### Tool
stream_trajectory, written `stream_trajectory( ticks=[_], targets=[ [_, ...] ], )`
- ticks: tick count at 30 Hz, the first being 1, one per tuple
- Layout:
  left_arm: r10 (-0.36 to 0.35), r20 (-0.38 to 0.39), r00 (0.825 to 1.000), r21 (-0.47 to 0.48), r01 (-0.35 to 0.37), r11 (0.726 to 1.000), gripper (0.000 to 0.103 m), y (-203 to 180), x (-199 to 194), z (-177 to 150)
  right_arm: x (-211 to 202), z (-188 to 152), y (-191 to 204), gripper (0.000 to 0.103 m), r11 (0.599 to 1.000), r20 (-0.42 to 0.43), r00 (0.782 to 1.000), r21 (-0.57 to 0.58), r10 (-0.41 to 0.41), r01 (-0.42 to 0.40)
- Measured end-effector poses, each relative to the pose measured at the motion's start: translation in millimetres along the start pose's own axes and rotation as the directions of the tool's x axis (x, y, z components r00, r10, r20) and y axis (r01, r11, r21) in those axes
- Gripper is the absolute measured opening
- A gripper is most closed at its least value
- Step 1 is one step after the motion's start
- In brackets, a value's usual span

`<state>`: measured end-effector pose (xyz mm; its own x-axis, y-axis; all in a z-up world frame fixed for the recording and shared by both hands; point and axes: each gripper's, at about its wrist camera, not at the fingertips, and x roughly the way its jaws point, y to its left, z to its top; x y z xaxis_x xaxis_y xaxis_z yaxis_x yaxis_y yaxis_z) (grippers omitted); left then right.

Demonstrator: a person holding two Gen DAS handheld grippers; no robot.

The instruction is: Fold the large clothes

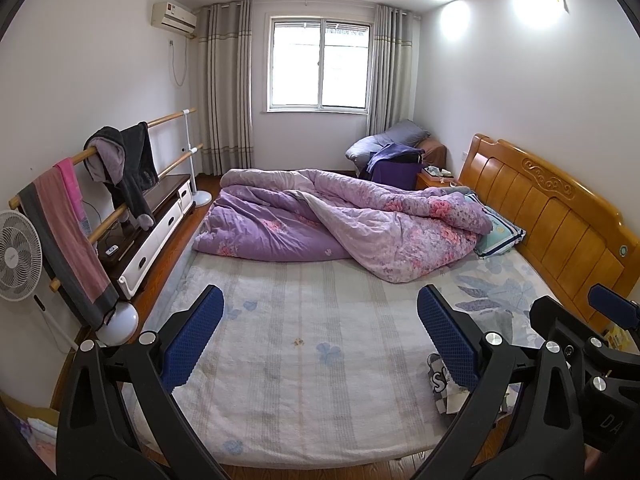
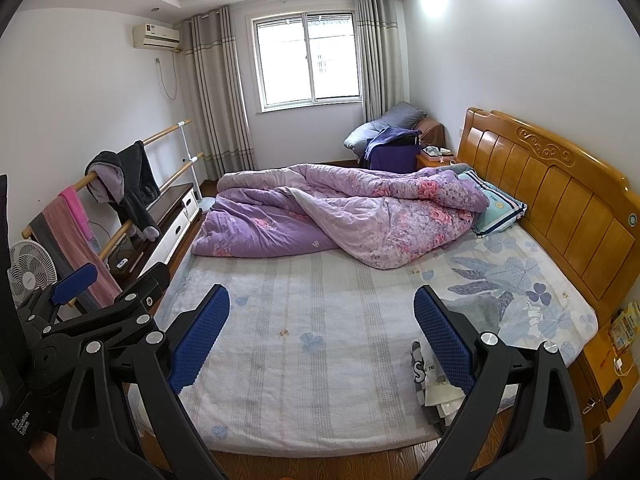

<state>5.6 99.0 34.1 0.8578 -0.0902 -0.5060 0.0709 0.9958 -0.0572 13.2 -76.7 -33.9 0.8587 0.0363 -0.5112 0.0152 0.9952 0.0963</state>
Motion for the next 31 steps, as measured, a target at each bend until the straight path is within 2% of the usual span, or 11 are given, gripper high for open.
stream_trajectory(
  ticks=[31],
  targets=[
    [-0.009,-0.014,1.0,0.0,0.009,1.0,0.098,1,-9,2,-6,-18,-17,0.09,1.0,-0.009,1.0,0.001,-0.003,0.003]
  ],
)
